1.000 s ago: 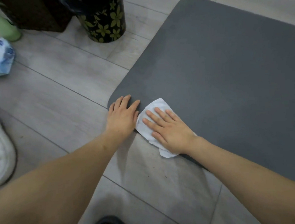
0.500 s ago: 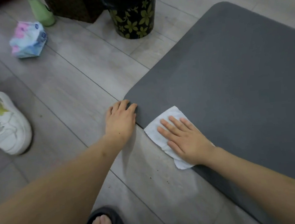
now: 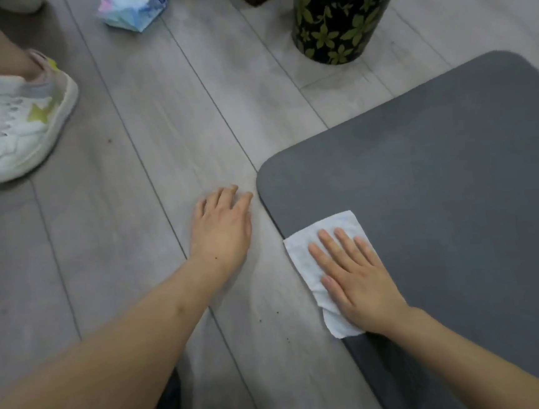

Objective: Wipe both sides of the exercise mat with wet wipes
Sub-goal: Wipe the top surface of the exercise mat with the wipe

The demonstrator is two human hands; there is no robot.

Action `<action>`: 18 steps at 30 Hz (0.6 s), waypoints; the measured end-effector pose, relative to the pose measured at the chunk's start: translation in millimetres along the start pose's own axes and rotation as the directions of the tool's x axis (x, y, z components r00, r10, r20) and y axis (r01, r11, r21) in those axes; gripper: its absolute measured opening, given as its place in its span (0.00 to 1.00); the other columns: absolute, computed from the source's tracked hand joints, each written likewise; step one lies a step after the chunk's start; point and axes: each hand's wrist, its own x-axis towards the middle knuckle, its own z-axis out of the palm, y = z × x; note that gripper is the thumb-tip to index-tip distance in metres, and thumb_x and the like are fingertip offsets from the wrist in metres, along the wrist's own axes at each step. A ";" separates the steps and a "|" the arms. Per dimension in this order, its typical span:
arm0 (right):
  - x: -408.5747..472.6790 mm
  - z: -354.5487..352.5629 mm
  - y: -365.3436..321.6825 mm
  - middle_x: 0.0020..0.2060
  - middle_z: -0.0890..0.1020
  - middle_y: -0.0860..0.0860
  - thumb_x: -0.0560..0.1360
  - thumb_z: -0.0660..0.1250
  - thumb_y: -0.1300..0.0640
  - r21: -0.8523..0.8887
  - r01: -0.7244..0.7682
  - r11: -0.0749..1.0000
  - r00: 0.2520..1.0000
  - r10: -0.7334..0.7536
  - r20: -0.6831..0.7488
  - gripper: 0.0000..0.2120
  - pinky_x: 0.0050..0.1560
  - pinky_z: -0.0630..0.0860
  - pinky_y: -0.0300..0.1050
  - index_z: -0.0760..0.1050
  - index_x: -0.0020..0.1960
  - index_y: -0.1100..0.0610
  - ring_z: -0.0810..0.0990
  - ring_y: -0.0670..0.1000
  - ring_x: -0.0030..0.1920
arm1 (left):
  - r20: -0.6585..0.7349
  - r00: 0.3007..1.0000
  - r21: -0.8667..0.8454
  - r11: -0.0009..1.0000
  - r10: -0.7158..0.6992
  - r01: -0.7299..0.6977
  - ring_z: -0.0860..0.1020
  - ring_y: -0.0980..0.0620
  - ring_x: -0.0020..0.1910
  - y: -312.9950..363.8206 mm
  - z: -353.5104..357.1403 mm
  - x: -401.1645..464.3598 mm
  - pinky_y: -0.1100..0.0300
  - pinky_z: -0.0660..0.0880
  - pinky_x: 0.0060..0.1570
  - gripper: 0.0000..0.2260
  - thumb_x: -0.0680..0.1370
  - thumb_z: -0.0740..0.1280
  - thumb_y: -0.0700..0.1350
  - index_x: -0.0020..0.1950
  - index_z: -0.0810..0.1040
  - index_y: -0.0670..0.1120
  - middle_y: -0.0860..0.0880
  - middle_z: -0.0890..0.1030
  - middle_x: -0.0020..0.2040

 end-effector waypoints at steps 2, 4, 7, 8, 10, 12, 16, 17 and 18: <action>35.8 -3.5 2.8 0.84 0.51 0.50 0.86 0.45 0.45 -0.006 -0.014 1.000 1.000 0.013 -0.011 0.28 0.80 0.53 0.61 0.53 0.84 0.50 0.48 0.55 0.84 | 0.002 1.000 -0.017 0.999 -0.030 0.030 0.64 0.44 0.74 2.6 3.4 -7.7 0.48 0.59 0.72 0.19 0.85 0.56 0.50 0.76 0.68 0.52 0.47 0.67 0.77; 99.8 -8.7 3.7 0.84 0.50 0.48 0.85 0.42 0.43 0.018 -0.072 0.997 0.997 0.072 -0.021 0.29 0.81 0.48 0.59 0.52 0.85 0.48 0.46 0.54 0.84 | 0.006 0.998 -0.015 0.998 -0.062 0.062 0.64 0.44 0.74 6.1 7.0 -14.2 0.48 0.60 0.72 0.19 0.84 0.56 0.50 0.76 0.69 0.52 0.47 0.67 0.76; 193.4 -25.2 5.2 0.84 0.49 0.49 0.85 0.43 0.43 0.048 -0.126 0.991 0.992 0.127 -0.004 0.29 0.82 0.42 0.57 0.49 0.85 0.46 0.45 0.54 0.84 | -0.008 0.996 0.003 0.996 -0.089 0.089 0.65 0.44 0.74 9.7 12.7 -19.1 0.48 0.62 0.72 0.18 0.84 0.57 0.50 0.74 0.70 0.52 0.47 0.68 0.75; 207.6 -27.9 6.5 0.84 0.49 0.49 0.85 0.44 0.43 0.044 -0.120 0.992 0.993 0.120 -0.003 0.28 0.82 0.42 0.57 0.49 0.85 0.46 0.45 0.55 0.84 | -0.017 0.996 0.009 0.996 -0.091 0.091 0.65 0.44 0.74 12.0 13.6 -19.1 0.48 0.62 0.71 0.18 0.84 0.57 0.49 0.74 0.70 0.52 0.47 0.69 0.75; 204.9 -24.8 12.3 0.84 0.49 0.49 0.86 0.45 0.42 0.043 -0.076 0.996 0.997 0.076 -0.007 0.28 0.82 0.41 0.57 0.49 0.85 0.45 0.45 0.55 0.84 | -0.039 0.994 0.011 0.995 -0.097 0.098 0.66 0.44 0.74 18.2 12.8 -17.5 0.48 0.63 0.71 0.18 0.84 0.58 0.49 0.74 0.71 0.52 0.47 0.69 0.75; 161.0 -15.6 21.5 0.84 0.49 0.49 0.85 0.44 0.40 0.066 -0.056 0.996 0.998 0.058 -0.027 0.29 0.82 0.42 0.57 0.49 0.84 0.45 0.44 0.54 0.84 | -0.046 0.994 -0.005 0.995 -0.099 0.099 0.65 0.44 0.74 27.0 10.3 -16.0 0.48 0.62 0.72 0.18 0.84 0.57 0.49 0.75 0.70 0.52 0.47 0.69 0.75; 27.3 4.0 41.0 0.84 0.50 0.50 0.86 0.47 0.40 0.029 -0.112 0.993 0.992 0.113 -0.050 0.28 0.81 0.51 0.60 0.51 0.84 0.44 0.46 0.55 0.84 | 0.020 0.999 -0.032 0.999 -0.027 0.028 0.63 0.45 0.76 49.0 8.7 -12.4 0.48 0.59 0.75 0.21 0.85 0.56 0.51 0.78 0.66 0.51 0.47 0.66 0.78; 2.6 5.5 43.0 0.84 0.50 0.50 0.86 0.48 0.41 0.026 -0.123 0.992 0.991 0.124 -0.041 0.28 0.81 0.52 0.60 0.52 0.84 0.44 0.46 0.55 0.84 | 0.050 0.999 -0.036 0.999 -0.008 0.009 0.61 0.45 0.78 54.2 9.4 -9.3 0.49 0.58 0.76 0.22 0.85 0.56 0.52 0.79 0.65 0.51 0.47 0.64 0.79; -12.8 6.6 44.0 0.84 0.51 0.50 0.86 0.48 0.42 0.023 -0.135 0.991 0.991 0.135 -0.024 0.28 0.80 0.53 0.61 0.52 0.84 0.44 0.46 0.55 0.84 | 0.080 0.997 -0.038 0.999 0.007 -0.004 0.59 0.46 0.79 59.5 9.6 -5.2 0.50 0.56 0.77 0.23 0.85 0.56 0.54 0.80 0.62 0.51 0.47 0.61 0.81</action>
